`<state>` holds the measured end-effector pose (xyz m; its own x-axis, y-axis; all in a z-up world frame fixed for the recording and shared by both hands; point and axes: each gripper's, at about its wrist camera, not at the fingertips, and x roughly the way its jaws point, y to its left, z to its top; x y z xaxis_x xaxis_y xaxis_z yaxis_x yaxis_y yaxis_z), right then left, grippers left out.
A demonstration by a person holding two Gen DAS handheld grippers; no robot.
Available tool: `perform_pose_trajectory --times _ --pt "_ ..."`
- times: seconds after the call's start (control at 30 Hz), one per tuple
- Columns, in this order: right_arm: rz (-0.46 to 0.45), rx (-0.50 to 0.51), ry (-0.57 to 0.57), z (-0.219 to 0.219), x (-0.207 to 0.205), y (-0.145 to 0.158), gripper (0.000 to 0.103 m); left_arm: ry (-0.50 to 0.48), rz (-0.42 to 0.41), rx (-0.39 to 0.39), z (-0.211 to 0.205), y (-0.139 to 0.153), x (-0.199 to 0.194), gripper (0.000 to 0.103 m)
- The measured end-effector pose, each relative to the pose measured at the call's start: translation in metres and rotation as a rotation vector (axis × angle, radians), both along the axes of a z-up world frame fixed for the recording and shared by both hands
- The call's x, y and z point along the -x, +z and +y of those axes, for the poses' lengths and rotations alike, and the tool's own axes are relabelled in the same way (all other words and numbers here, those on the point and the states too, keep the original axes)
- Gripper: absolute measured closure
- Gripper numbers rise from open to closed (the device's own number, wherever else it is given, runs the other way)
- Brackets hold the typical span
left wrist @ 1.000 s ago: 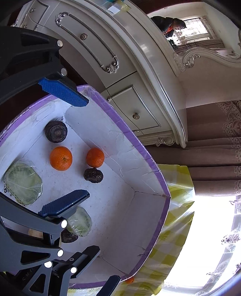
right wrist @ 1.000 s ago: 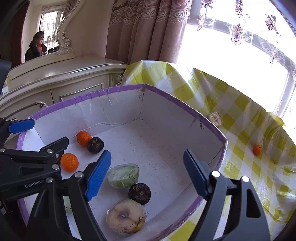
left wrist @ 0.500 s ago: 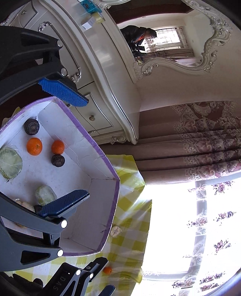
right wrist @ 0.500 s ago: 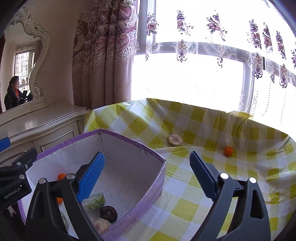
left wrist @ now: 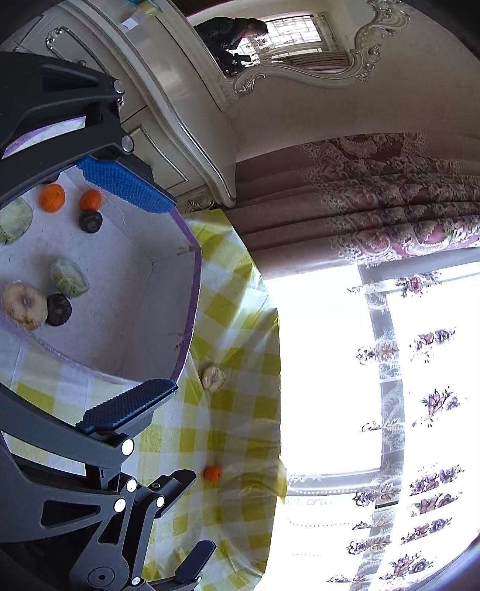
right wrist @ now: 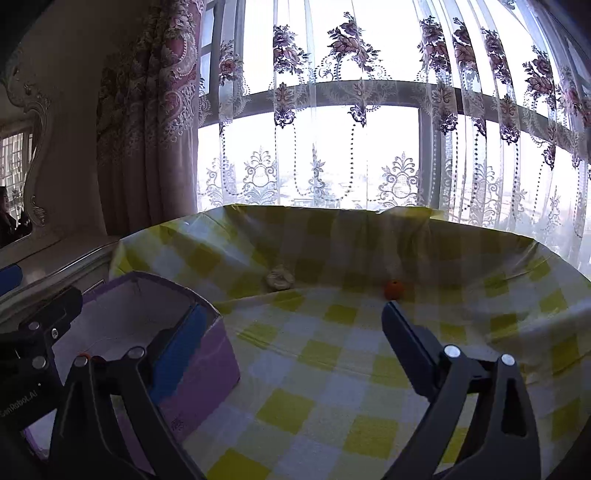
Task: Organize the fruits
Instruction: 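Move both grippers back over the last fruits on the cloth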
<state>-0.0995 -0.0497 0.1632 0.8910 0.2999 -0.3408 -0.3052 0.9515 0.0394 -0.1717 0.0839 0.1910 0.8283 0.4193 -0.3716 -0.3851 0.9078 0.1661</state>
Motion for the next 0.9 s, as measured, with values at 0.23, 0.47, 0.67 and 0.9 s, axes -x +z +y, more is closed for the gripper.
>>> perform_pose_trajectory --times 0.23,0.47,0.67,0.9 --pt "0.021 -0.024 -0.115 -0.067 -0.024 -0.012 0.006 -0.092 0.009 0.0 -0.06 -0.012 -0.04 0.015" --pt "0.072 0.018 -0.212 -0.116 -0.072 -0.036 0.005 -0.147 0.055 0.044 -0.102 -0.037 -0.1 0.015" --pt "0.151 0.049 -0.237 -0.132 -0.133 -0.066 0.004 -0.131 0.133 0.126 -0.104 -0.07 -0.162 0.015" --pt "0.246 0.073 -0.207 -0.124 -0.209 -0.103 0.004 -0.074 0.22 0.228 -0.082 -0.109 -0.233 0.015"
